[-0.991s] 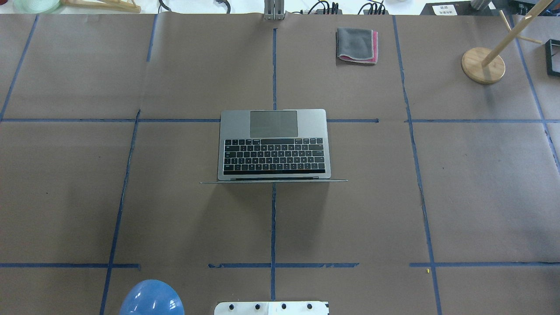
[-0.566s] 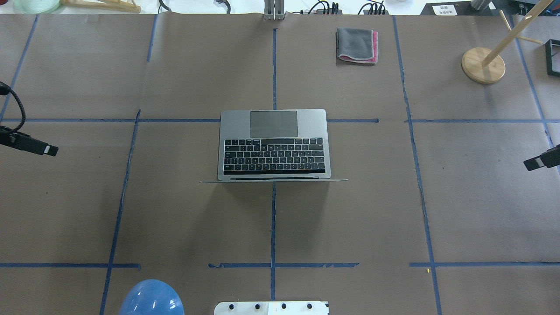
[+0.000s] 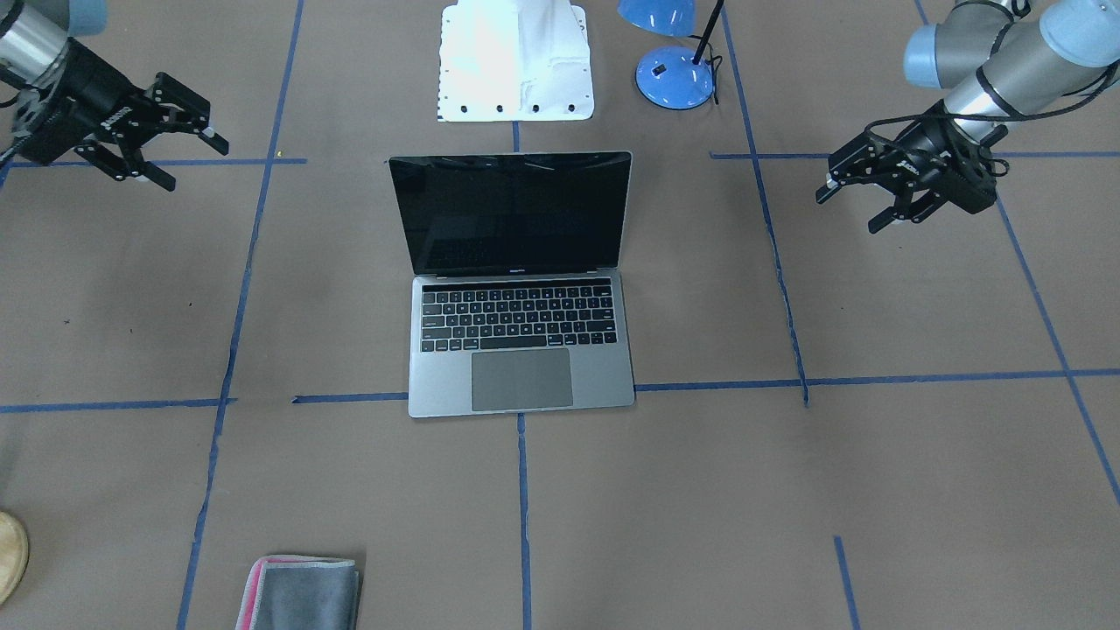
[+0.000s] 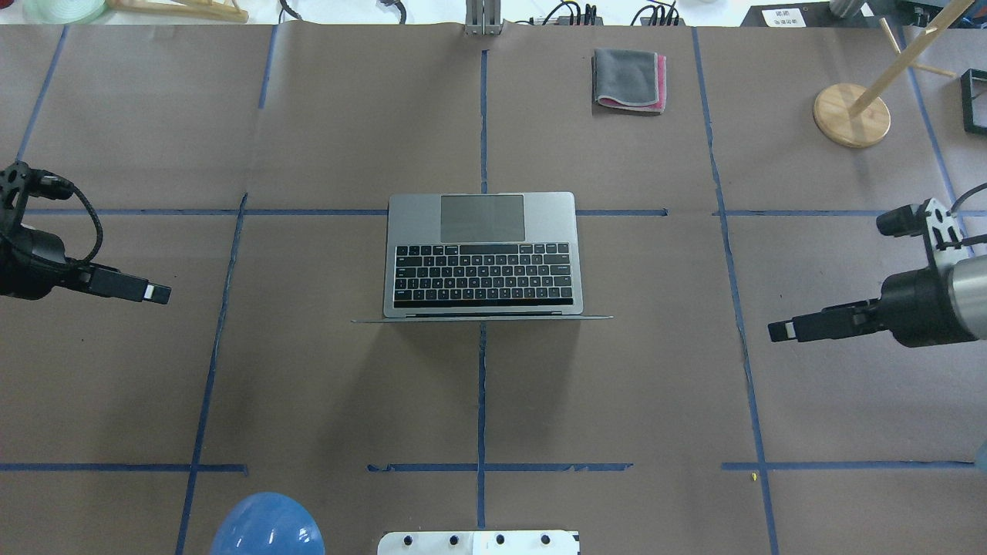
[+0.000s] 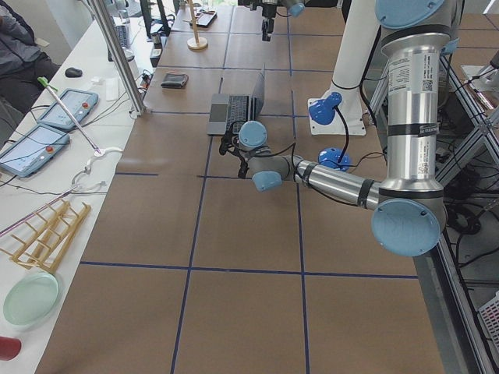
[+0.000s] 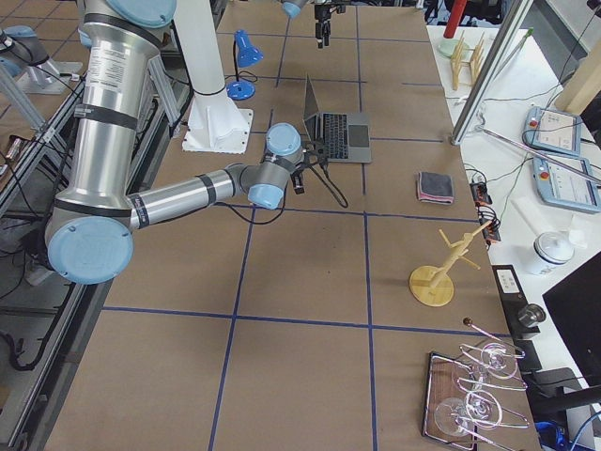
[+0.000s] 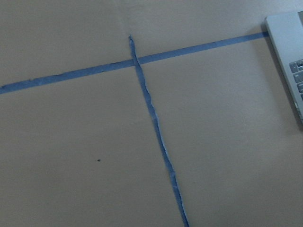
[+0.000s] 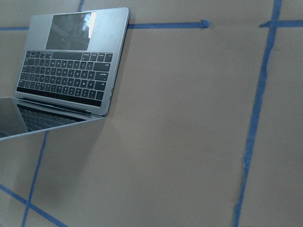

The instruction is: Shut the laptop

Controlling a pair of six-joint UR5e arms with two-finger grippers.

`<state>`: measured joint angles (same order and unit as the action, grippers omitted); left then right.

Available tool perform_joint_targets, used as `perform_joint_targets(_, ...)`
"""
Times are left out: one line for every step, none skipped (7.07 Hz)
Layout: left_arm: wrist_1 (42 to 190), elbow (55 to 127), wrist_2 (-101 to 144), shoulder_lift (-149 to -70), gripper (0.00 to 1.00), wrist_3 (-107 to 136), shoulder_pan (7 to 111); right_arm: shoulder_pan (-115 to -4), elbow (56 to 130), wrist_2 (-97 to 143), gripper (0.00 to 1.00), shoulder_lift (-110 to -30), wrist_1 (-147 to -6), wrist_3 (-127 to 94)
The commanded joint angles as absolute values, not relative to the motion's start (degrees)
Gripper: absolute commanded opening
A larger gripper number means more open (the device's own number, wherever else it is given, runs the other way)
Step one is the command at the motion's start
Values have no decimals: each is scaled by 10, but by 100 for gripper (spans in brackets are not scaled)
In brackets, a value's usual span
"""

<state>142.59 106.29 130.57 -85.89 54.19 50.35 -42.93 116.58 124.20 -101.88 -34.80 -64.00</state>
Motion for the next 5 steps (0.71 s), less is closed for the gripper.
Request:
perform_joint_targets(1445, 1114, 1225, -858, 100, 642, 419, -312, 1198, 1105, 96, -1020, -319, -732)
perform_joint_targets(1445, 1132, 1172, -858, 100, 668, 371, -258, 1212, 1040, 92, -1020, -319, -761)
perform_joint_targets(1445, 1146, 1101, -858, 100, 691, 314, -197, 1223, 959, 80, -1019, -319, -787)
perform_joint_targets(1445, 1149, 1041, -860, 83, 713, 265, -141, 1230, 883, 53, -1018, -319, -817)
perform_joint_targets(1445, 1152, 1009, -862, 37, 724, 241, -98, 1230, 822, 27, -1017, -319, -824)
